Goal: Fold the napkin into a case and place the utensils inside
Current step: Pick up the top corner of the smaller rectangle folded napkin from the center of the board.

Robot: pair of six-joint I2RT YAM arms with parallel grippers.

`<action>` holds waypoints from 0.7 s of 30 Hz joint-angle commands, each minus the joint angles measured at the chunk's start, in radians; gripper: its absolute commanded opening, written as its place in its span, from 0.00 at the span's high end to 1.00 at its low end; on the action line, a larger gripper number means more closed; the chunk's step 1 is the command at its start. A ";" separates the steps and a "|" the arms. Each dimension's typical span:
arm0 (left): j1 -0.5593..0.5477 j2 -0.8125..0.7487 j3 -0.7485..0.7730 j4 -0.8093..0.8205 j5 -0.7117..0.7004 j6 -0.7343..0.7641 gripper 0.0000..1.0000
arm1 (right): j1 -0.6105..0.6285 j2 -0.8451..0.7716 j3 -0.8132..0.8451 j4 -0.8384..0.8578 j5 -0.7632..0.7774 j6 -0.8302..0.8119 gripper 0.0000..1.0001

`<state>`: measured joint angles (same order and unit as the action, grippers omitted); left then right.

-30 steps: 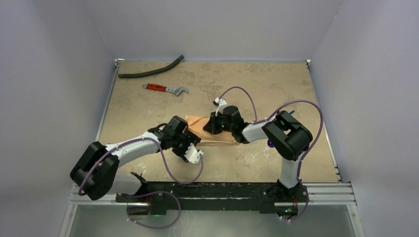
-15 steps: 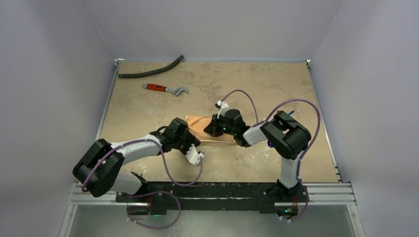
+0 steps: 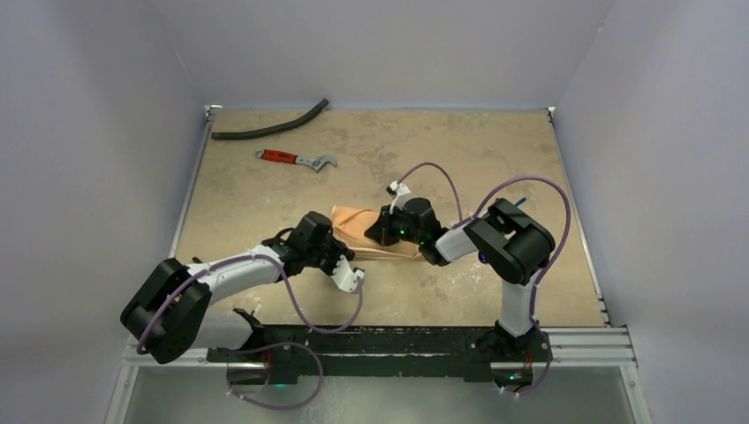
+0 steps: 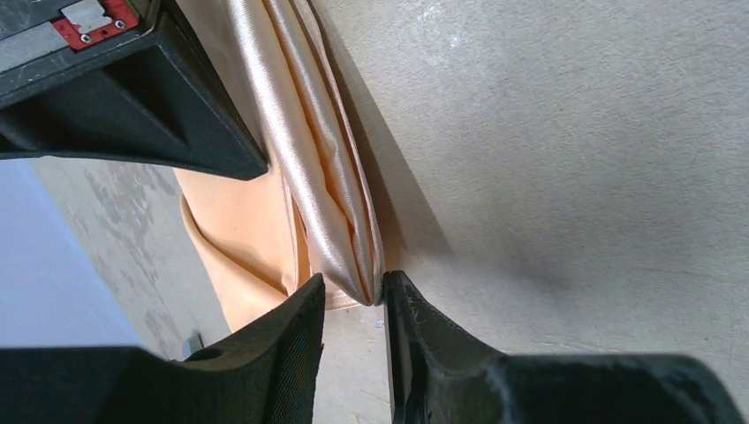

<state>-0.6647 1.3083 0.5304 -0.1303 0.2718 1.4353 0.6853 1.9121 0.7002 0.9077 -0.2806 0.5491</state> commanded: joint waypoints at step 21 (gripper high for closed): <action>-0.007 0.040 0.111 -0.013 0.008 -0.274 1.00 | 0.000 -0.060 -0.054 0.056 -0.047 -0.069 0.71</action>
<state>-0.6701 1.3560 0.5980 -0.1276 0.2646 1.2549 0.6853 1.9079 0.6827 0.9436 -0.3012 0.5339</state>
